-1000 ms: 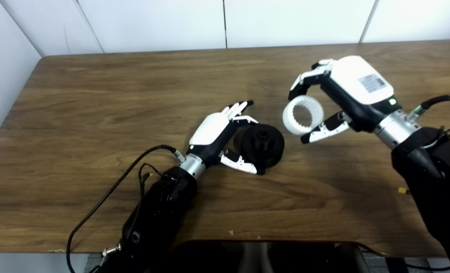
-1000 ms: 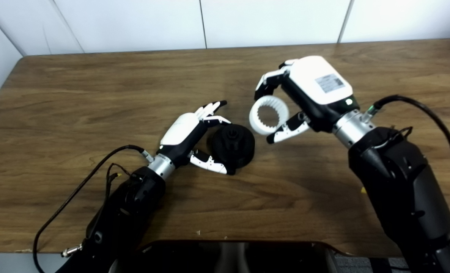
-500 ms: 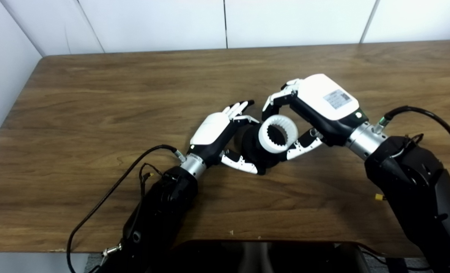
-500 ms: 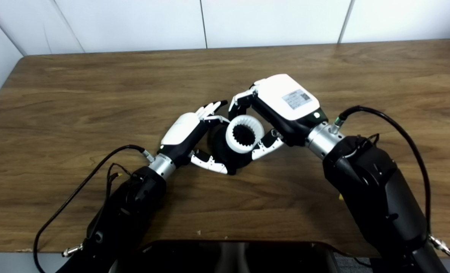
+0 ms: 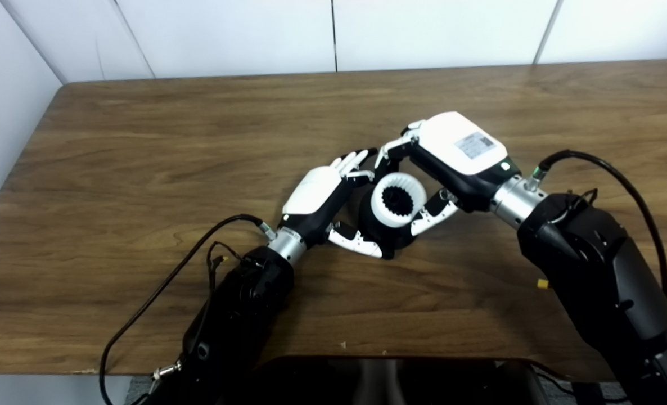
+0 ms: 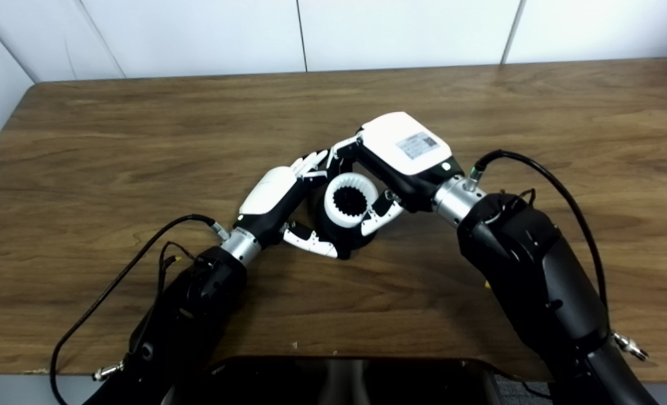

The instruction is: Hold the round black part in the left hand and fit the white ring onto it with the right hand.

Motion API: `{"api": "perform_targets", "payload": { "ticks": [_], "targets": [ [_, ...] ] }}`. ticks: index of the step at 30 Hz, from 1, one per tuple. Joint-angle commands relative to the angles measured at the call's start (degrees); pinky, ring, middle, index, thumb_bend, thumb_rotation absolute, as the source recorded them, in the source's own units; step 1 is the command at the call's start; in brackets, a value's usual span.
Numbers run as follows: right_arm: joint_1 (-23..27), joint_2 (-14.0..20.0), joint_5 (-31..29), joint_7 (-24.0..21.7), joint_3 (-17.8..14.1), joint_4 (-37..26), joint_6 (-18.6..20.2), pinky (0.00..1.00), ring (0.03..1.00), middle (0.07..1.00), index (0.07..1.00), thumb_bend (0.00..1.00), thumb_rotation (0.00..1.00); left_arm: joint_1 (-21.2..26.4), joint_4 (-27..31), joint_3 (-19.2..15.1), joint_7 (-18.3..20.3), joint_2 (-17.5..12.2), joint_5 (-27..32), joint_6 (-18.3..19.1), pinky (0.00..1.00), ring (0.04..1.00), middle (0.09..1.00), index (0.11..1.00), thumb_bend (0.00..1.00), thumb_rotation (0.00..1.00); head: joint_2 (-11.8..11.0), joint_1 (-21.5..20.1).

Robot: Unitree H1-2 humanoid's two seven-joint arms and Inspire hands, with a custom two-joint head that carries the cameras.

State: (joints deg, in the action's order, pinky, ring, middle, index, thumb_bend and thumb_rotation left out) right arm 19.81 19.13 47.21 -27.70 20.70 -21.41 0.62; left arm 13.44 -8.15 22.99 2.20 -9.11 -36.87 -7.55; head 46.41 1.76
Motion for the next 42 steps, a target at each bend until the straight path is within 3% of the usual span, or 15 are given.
{"api": "perform_targets", "payload": {
  "ticks": [1, 32, 42],
  "targets": [
    [2.86, -0.39, 0.13, 0.51, 0.03, -0.53, -1.57, 0.82, 0.658, 0.517, 0.493, 0.51, 0.15, 0.61, -0.18, 1.0, 0.72, 0.14, -1.43, 0.56, 1.0, 1.0, 1.0, 0.63, 1.0, 0.29, 0.01, 0.05],
    [4.82, -1.46, 3.55, 2.95, 0.8, 6.1, -4.24, 0.79, 0.659, 0.515, 0.493, 0.51, 0.15, 0.21, 0.74, 1.17, 1.65, -0.06, -0.57, 1.3, 1.0, 1.0, 1.0, 0.631, 1.0, 0.31, 0.56, 0.37],
    [4.66, -1.18, 3.75, 1.3, 0.78, 5.25, -3.38, 0.79, 0.669, 0.609, 0.497, 0.52, 0.16, 0.26, 0.89, 1.46, 1.36, -0.07, -1.1, 1.56, 1.0, 1.0, 1.0, 0.631, 1.0, 0.32, 0.72, 0.41]
  ]
}}
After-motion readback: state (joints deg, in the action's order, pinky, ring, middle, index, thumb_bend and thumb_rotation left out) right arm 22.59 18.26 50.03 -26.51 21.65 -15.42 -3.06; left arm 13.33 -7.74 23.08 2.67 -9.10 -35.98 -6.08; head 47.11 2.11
